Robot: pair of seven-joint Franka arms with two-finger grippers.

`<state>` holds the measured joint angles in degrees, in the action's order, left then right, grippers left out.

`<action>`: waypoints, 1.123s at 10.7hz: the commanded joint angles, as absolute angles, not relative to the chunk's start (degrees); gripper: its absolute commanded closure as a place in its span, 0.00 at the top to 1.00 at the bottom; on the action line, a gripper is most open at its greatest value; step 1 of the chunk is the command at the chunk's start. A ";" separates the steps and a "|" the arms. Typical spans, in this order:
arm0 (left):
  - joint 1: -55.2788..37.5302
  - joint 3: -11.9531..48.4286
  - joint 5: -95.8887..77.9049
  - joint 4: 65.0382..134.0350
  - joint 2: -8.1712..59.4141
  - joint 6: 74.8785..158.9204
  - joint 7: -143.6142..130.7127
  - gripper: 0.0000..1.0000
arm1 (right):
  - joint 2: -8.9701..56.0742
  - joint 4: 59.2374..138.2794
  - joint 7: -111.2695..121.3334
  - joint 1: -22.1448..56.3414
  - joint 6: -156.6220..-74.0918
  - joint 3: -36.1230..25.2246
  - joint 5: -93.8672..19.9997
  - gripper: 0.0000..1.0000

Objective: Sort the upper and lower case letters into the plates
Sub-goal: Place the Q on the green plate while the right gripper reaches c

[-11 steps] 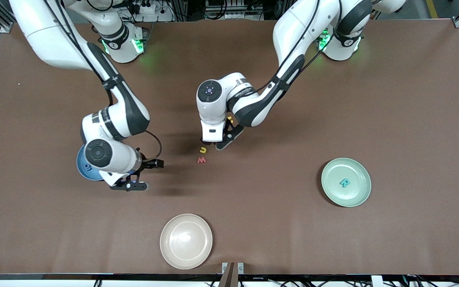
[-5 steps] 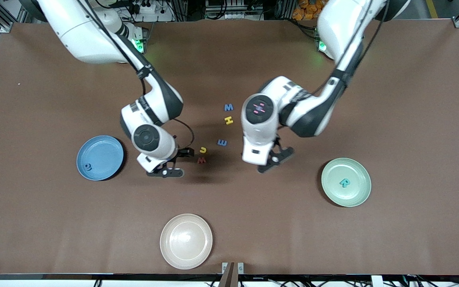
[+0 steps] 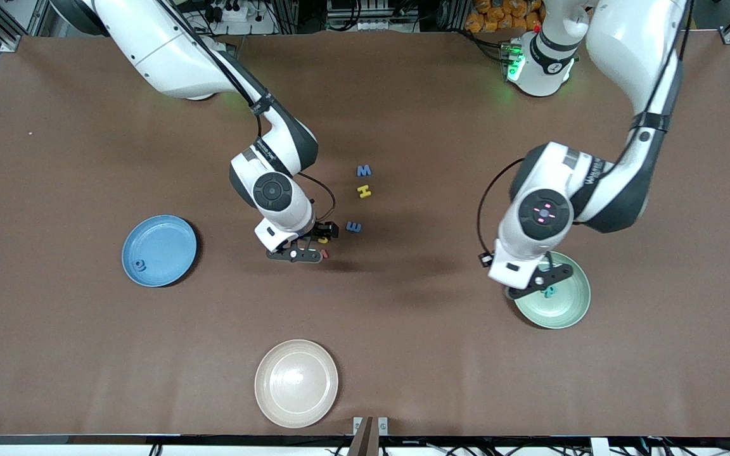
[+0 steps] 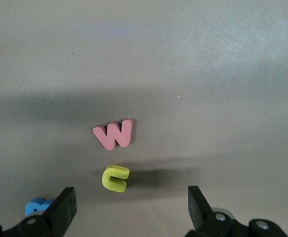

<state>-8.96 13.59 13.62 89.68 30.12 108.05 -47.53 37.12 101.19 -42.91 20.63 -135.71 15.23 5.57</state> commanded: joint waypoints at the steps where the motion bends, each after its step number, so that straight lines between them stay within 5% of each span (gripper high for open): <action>1: -6.07 13.98 12.83 98.06 27.16 112.30 -45.18 0.00 | 37.96 103.27 -47.00 21.27 -140.00 15.21 5.27 1.00; 5: 0.25 13.80 14.93 102.92 30.05 125.05 -39.30 0.00 | 39.55 102.75 -47.64 22.15 -141.50 15.21 5.54 0.97; 8: 3.24 13.80 21.34 102.75 35.05 133.12 -38.85 0.00 | 39.90 102.22 -47.64 22.41 -141.50 15.21 5.45 0.72; 10: 3.34 13.71 21.71 102.22 36.47 135.00 -38.85 0.00 | 39.99 101.60 -47.64 22.41 -141.50 15.21 5.54 0.71; 11: 3.51 13.71 21.88 102.30 36.30 135.00 -38.76 0.17 | 40.34 100.99 -47.64 22.59 -141.50 15.21 5.54 0.73; 12: 3.43 13.71 21.88 102.39 36.12 134.83 -38.41 0.65 | 40.52 100.73 -47.64 22.59 -141.59 15.21 5.62 0.73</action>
<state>3.13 13.33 20.34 102.74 36.70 134.95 -39.41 39.47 102.29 -46.67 22.12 -141.30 15.26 5.58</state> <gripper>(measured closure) 0.634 0.273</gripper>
